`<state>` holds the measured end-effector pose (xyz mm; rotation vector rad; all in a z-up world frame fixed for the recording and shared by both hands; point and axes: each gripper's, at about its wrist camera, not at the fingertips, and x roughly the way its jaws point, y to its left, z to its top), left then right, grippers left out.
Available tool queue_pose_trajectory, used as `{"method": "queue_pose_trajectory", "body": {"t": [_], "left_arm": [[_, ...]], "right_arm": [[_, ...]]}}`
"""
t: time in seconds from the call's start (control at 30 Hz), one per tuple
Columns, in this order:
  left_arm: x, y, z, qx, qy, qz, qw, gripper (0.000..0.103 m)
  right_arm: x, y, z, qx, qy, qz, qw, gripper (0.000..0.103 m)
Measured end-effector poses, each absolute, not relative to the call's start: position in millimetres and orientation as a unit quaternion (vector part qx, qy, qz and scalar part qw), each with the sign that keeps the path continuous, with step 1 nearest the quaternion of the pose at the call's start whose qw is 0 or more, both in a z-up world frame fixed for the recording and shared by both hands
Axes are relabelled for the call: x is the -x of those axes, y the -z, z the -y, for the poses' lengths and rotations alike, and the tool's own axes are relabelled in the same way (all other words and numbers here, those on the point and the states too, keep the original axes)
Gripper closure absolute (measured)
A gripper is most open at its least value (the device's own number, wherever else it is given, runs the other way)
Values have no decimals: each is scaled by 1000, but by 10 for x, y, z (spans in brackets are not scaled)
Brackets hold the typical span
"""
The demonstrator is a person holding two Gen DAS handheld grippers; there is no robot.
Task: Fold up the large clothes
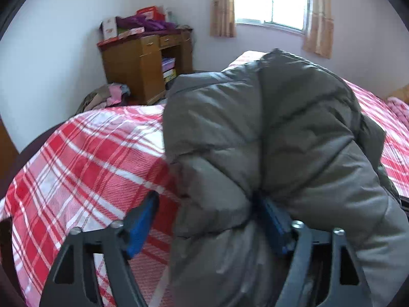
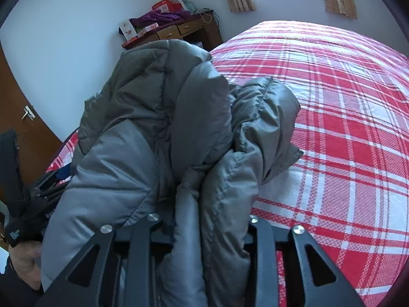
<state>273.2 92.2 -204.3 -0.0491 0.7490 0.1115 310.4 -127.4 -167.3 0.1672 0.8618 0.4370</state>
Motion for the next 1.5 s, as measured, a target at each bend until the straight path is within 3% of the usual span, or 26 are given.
{"method": "queue_pose_trajectory", "body": {"t": [0.13,0.3,0.43,0.57,0.93,1.5], "left_arm": [[-2566,1840,-968,17,-80,-368,926,23],[-1969,1269,-1000,26,-84,-301,949,23],[-1392,819,-984,42,-81,-261,961,21],[-1041,543,-984,45,-78,-230,969,18],[-766,279,-910,36,-70,-197,977,17],[-796,351,-921,37,-64,-205,976,17]], "right_arm": [[-3073,1577,1276,-65,-184,-418,887,57],[-2747,1226,1339,-45,-156,-385,908,32],[-2235,776,1376,-36,-146,-345,927,32],[-1668,375,1288,-21,-160,-292,943,20],[-1124,11,1076,-6,-181,-234,955,20],[-1039,23,1026,-4,-184,-230,956,19]]}}
